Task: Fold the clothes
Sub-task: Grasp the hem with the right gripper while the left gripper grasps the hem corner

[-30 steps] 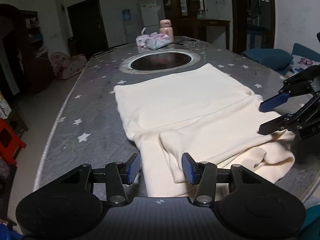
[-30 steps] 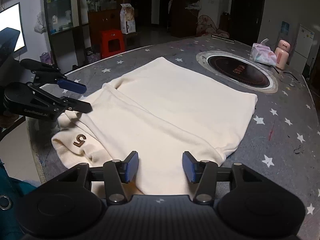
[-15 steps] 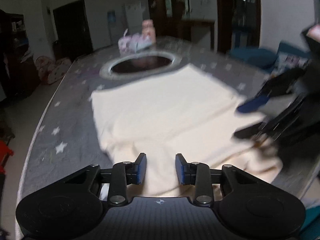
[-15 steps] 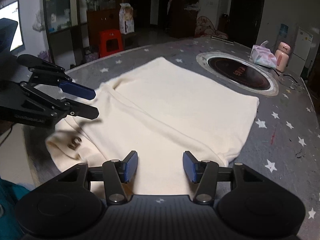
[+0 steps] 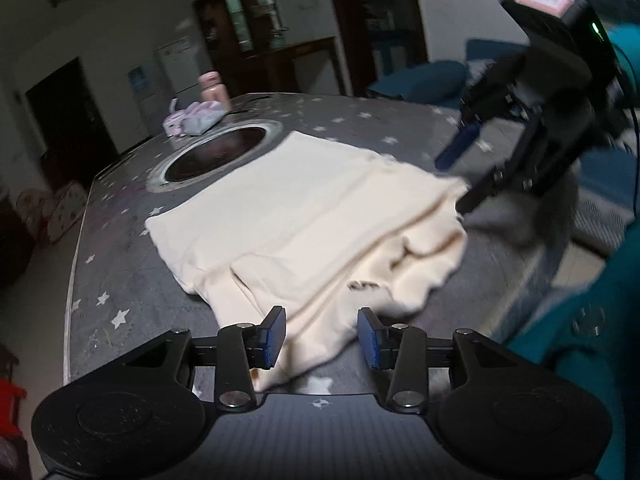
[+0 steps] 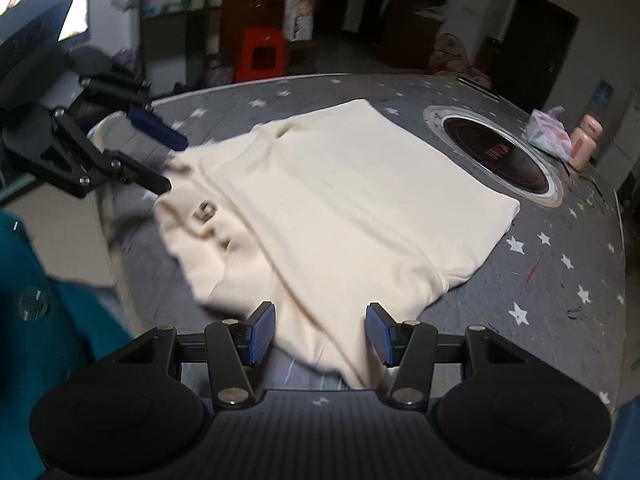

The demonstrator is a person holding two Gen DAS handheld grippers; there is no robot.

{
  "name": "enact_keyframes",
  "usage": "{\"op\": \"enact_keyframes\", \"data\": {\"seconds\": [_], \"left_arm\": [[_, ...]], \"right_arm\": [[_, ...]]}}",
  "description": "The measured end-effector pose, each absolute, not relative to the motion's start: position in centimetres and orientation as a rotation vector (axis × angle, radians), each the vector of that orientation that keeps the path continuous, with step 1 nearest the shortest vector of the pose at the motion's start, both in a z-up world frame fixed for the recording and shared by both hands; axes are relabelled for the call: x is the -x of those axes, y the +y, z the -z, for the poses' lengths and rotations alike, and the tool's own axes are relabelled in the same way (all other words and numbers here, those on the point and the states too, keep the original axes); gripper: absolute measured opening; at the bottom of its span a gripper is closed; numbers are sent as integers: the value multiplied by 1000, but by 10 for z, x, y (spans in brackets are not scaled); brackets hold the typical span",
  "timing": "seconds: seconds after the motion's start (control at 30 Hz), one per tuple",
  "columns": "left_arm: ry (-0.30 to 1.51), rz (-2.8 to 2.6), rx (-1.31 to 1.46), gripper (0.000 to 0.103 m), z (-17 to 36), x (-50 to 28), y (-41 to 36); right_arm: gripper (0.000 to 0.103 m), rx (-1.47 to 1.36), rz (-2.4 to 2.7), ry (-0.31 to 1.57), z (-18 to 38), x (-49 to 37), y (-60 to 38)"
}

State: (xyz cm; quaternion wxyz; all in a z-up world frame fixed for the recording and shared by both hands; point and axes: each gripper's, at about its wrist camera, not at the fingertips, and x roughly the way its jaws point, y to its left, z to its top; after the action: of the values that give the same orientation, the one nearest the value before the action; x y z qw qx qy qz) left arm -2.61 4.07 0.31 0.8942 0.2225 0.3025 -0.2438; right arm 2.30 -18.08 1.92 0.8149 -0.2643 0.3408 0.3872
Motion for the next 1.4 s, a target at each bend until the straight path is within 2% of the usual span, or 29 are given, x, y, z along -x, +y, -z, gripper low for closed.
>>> {"op": "enact_keyframes", "data": {"seconds": [0.23,0.3,0.33,0.43,0.57,0.67,0.77,0.8,0.83,0.9,0.93,0.97,1.3,1.33,1.37,1.4], "left_arm": [[538,511,-578,42,16,27,19],[522,514,-582,32,17,27,17],[519,514,-574,21,16,26,17],[516,504,-504,16,9,16,20],[542,479,-384,14,-2,-5,26],[565,472,-330,14,-4,-22,28],[593,467,-301,16,-3,-33,30],[596,468,-301,16,-3,-33,32],[593,473,-307,18,-3,-32,33],[583,479,-319,29,-4,-26,37],[581,478,-321,40,-4,-23,40],[580,476,-324,46,-4,-19,43],[553,444,-507,45,13,2,41],[557,444,-519,36,15,2,41],[566,447,-520,23,16,0,42],[575,449,-521,19,17,-1,42]], "right_arm": [[52,640,-846,702,-13,-9,-176],[56,667,-857,681,-13,-5,-173],[59,679,-861,671,-12,-3,-172],[60,708,-872,645,-10,1,-168],[59,716,-887,610,-5,0,-161],[53,700,-900,591,-2,-6,-153],[33,642,-909,621,-2,-19,-148],[18,614,-910,640,-3,-24,-147],[15,578,-908,659,-5,-30,-149],[12,504,-905,694,-11,-42,-152],[12,467,-903,712,-13,-48,-153],[11,435,-902,722,-17,-53,-155],[11,339,-888,724,-29,-76,-161],[10,338,-884,721,-29,-75,-161],[10,337,-881,719,-28,-74,-162],[9,337,-878,715,-27,-72,-162]]}}
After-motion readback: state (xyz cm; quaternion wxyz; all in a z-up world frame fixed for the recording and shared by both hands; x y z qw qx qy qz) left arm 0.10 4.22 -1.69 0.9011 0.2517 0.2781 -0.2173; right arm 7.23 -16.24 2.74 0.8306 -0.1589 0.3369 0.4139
